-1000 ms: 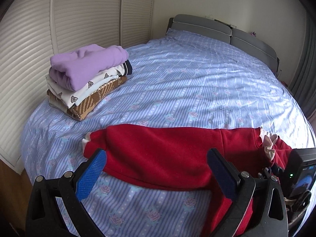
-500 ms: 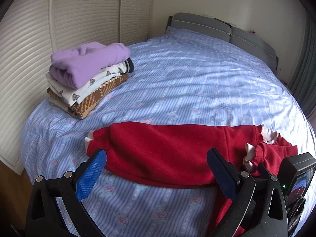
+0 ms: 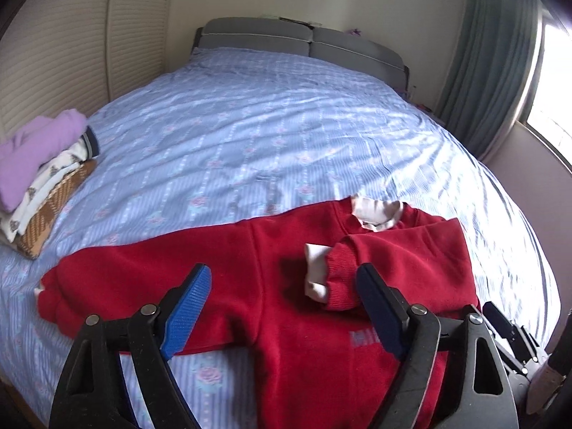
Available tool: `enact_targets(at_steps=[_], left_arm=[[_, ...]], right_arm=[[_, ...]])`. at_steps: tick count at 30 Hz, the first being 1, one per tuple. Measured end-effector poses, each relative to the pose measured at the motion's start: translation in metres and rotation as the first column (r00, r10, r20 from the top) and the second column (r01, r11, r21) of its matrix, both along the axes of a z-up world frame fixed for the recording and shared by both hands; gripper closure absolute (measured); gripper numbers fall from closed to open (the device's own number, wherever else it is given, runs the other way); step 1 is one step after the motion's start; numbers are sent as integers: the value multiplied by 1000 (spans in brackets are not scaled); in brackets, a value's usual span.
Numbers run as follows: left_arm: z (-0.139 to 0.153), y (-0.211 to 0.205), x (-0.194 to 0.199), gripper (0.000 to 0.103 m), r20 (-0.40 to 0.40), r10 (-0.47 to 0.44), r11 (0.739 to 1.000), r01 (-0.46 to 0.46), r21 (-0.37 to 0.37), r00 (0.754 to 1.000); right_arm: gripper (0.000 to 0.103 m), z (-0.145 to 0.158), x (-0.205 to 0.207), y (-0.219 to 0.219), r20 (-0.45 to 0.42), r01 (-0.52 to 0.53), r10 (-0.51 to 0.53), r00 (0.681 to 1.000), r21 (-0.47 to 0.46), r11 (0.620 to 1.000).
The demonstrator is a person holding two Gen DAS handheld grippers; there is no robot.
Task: Fold small clothes
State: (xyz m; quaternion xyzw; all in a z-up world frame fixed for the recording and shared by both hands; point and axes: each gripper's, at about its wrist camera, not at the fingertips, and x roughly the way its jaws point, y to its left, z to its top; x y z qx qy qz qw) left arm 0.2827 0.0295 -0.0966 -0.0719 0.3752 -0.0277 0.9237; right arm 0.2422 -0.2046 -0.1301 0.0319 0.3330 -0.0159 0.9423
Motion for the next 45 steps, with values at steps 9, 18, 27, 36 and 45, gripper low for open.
enact_targets(at_steps=[9,18,27,36,45], left_arm=[[-54,-25,60,41,-108,-80,997,80,1,991],[-93,-17,78,73,-179,-160,968,119,-220,971],[-77,-11,59,94,-135,-127,983,107,-147,983],[-94,-11,59,94,-166,-105,992,92,-86,980],[-57,44,13,36,-89,25,1000,-24,7,996]], right_arm=[[60,-16,2,-49,-27,81,-80,996,50,995],[60,-32,11,-55,-53,83,-79,995,78,993],[60,-29,10,-53,-47,91,-88,995,65,994],[60,-31,5,-44,-58,68,-65,996,43,997],[60,-4,-2,-19,-23,14,-13,1000,67,998]])
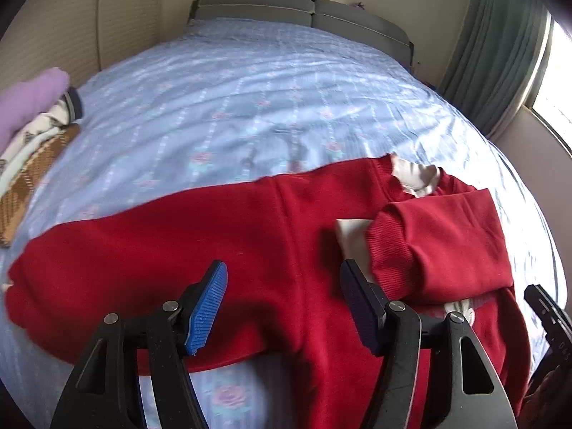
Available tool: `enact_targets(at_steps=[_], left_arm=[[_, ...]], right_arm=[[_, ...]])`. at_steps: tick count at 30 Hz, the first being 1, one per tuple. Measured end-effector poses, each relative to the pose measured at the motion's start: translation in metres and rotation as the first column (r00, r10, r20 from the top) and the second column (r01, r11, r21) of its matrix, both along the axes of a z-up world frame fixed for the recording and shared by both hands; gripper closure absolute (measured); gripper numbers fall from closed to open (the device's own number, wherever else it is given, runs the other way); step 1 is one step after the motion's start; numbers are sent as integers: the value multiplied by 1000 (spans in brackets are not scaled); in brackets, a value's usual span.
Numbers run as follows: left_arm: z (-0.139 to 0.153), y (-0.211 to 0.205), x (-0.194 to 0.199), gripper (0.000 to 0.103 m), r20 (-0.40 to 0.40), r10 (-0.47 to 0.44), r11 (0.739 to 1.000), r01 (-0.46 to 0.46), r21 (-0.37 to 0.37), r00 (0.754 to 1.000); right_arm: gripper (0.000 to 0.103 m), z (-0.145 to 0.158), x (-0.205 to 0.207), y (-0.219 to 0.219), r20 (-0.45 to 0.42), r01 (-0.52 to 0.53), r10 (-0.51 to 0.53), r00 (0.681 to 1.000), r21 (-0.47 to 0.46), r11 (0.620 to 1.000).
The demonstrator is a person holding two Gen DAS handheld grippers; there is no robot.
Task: Fold small clothes
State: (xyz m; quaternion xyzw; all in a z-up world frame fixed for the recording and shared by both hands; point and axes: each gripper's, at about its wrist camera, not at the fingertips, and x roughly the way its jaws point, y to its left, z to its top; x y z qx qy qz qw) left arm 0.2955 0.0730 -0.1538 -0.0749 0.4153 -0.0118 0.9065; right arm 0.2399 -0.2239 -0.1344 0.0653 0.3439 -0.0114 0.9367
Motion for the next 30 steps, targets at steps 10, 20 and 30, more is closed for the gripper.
enact_targets(at_steps=[10,20,30], left_arm=[[8,147,-77,30,24,242,970,-243,0,970],[-25,250,-96,30,-30,307,937,-308,-163,951],[-64,273,-81,72,-64,235,862,-239,-447,970]], right_arm=[[47,19,-13,95,37,-67,65,997,32,997],[47,30,-27,206,52,-215,216,975,-18,976],[47,30,-40,243,49,-266,273,961,-115,957]])
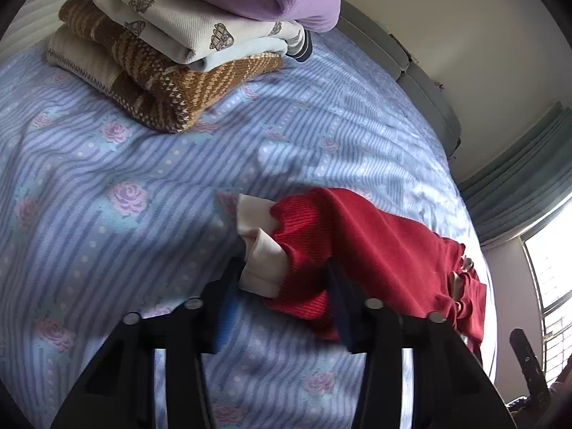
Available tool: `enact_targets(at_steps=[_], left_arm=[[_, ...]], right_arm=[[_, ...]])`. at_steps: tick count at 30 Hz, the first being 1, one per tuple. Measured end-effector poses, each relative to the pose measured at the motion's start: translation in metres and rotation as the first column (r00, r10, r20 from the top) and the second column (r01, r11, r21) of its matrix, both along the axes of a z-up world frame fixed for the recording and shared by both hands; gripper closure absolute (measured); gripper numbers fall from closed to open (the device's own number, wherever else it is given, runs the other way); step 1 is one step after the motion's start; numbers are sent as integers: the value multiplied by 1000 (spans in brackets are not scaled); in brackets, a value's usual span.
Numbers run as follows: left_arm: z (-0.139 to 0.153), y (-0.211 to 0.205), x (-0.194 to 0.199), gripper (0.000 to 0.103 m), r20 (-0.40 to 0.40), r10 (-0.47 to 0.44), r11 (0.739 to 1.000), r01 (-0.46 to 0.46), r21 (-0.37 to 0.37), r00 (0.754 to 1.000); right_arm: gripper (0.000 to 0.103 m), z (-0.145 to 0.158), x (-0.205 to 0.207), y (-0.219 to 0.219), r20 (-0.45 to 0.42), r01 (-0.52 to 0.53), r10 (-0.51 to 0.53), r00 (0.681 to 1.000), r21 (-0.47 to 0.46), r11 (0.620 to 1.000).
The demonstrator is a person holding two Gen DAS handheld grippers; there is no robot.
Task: Fold small clothes
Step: 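Grasp the other sleeve cuff with the left tool, then lift the cuff with the left tool and fold it across the body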
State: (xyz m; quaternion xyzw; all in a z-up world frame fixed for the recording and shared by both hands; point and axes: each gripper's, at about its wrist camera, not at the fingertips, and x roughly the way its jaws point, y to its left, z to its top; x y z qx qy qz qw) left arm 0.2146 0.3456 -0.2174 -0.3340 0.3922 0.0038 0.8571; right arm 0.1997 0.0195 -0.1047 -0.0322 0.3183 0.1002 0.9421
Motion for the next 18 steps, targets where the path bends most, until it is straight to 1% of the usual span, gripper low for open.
enact_targets(at_steps=[1,3,5,7,11,15,18], left_arm=[[3,-2,-1,73,7,-7,1000,7,6,1000],[13,-9,-3,85,24,-9,998,7,64,1000],[23,-13,-6,87,41,-12,997,9,81,999],[36,-18,-8,88,49,-10,995,5,99,999],[69,-39,-12,89,89,-18,986,3,168,996],[113,-76,-12,89,154,-63,967,22,255,986],[144,-112,-6,89,177,-112,947,51,318,978]], right_arm=[[47,0,0,0,-2,1,-1,1000,-1,1000],[47,0,-1,-2,-2,5,-5,1000,1,1000],[47,0,-1,-5,-5,12,-12,1000,6,1000],[47,0,0,-11,-8,19,-19,1000,15,1000],[47,3,0,-32,-3,48,-48,999,32,998],[47,10,-2,-64,16,90,-91,996,52,995],[47,16,-1,-95,16,129,-131,991,82,988]])
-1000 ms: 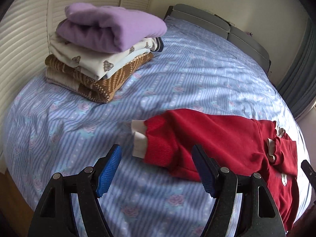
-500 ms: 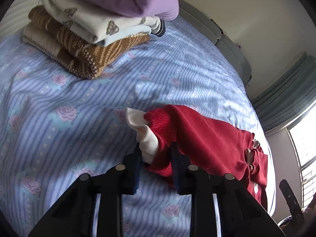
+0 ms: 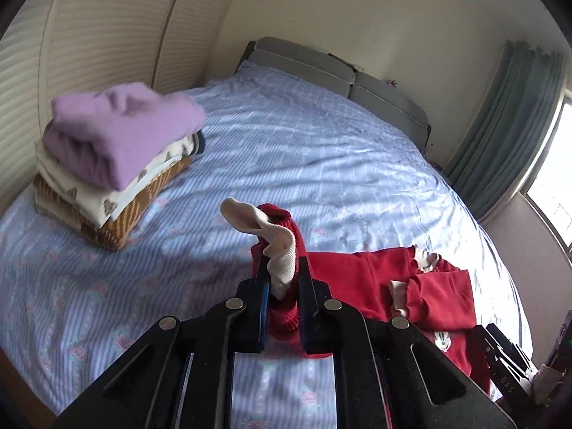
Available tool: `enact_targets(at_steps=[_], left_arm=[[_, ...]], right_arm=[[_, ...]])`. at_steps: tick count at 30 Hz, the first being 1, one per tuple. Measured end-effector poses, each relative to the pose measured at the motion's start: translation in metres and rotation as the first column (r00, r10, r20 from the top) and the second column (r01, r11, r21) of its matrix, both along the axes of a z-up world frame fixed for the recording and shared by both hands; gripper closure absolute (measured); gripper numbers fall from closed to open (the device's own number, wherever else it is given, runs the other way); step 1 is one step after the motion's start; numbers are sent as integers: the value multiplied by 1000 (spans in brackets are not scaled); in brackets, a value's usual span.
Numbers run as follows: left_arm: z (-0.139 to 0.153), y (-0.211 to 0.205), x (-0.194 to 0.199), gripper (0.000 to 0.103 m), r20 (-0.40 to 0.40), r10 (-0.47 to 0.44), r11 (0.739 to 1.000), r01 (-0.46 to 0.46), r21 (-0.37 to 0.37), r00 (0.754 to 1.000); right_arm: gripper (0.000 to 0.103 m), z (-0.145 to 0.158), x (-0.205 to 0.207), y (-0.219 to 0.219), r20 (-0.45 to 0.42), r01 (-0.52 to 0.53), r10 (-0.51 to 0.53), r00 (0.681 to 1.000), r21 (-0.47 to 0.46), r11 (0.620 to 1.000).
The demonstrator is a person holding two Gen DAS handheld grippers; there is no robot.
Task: Fold small clothes
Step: 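Lift the cuff with the left tool and fold it across the body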
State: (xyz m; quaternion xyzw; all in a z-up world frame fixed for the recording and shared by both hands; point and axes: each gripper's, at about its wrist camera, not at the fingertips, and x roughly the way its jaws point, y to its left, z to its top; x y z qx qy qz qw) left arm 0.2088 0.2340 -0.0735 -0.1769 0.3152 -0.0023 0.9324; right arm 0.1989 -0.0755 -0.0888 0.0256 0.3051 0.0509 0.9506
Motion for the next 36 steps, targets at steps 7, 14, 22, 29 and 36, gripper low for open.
enact_targets(at_steps=[7,14,22,29,36], left_arm=[[46,-98,30,89,83,-164,984,158,77,983],[62,-204,71,89,101,-323,945,315,90,941],[41,-340,110,89,36,-491,865,482,136,871],[-24,-406,132,89,-103,-517,839,527,138,850],[-60,-430,130,66,-169,-547,809,570,144,820]], right_arm=[[47,7,-2,-84,10,117,-118,993,60,991],[47,7,-4,-166,4,238,-240,971,102,966],[47,-2,-4,-233,-25,327,-327,945,135,935],[47,-16,0,-267,-64,370,-364,929,148,917],[47,-39,7,-281,-130,394,-376,918,172,903]])
